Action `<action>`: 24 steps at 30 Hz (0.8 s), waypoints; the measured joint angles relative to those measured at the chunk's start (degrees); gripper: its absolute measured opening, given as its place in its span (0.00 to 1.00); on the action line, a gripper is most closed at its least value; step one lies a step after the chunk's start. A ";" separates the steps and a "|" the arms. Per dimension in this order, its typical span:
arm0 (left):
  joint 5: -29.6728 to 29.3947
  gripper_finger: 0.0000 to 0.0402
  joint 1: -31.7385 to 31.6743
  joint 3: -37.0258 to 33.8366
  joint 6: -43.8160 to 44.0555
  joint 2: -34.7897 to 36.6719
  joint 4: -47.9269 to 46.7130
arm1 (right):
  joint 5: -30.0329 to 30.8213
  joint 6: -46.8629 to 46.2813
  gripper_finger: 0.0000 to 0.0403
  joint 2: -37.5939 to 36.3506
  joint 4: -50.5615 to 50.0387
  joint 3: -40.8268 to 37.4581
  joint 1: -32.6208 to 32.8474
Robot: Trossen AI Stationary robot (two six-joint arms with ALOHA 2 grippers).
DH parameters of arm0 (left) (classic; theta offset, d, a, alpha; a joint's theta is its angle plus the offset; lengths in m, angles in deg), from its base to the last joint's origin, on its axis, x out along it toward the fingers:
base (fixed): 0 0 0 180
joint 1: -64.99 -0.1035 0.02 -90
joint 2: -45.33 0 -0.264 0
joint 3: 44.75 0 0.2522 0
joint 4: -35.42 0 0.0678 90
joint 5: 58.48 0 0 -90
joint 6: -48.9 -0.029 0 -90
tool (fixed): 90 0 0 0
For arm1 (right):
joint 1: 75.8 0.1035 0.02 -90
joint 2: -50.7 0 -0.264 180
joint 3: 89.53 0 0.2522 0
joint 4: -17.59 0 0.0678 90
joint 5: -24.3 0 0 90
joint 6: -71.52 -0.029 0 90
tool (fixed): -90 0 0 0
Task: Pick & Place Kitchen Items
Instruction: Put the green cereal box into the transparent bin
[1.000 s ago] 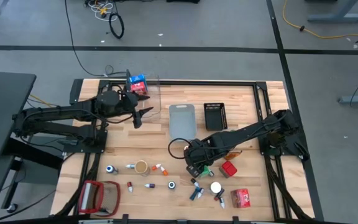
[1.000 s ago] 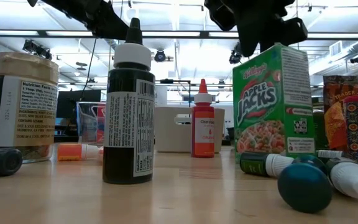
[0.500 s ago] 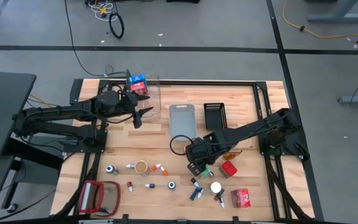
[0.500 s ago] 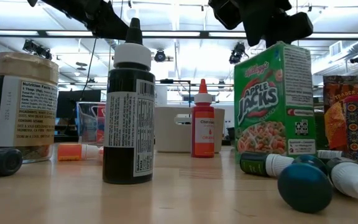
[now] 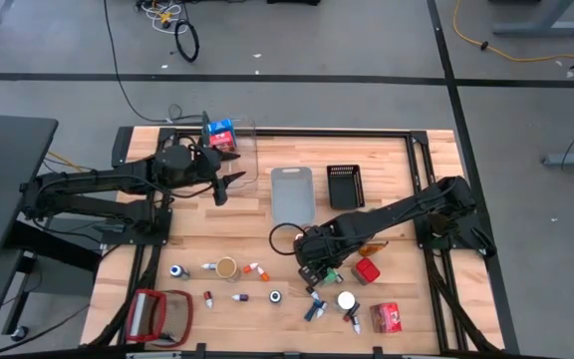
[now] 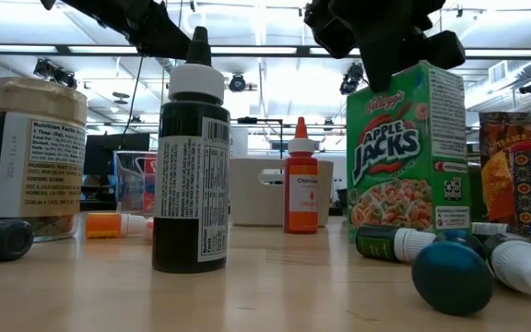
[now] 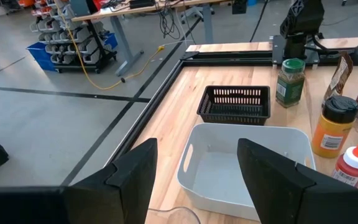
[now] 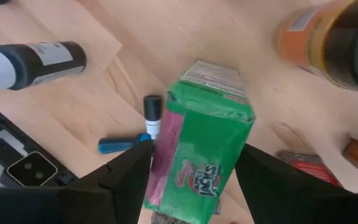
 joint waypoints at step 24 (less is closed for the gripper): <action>0.65 0.58 0.01 0.00 -0.17 0.00 0.02 | -2.38 10.53 0.30 1.24 0.93 -1.44 -1.26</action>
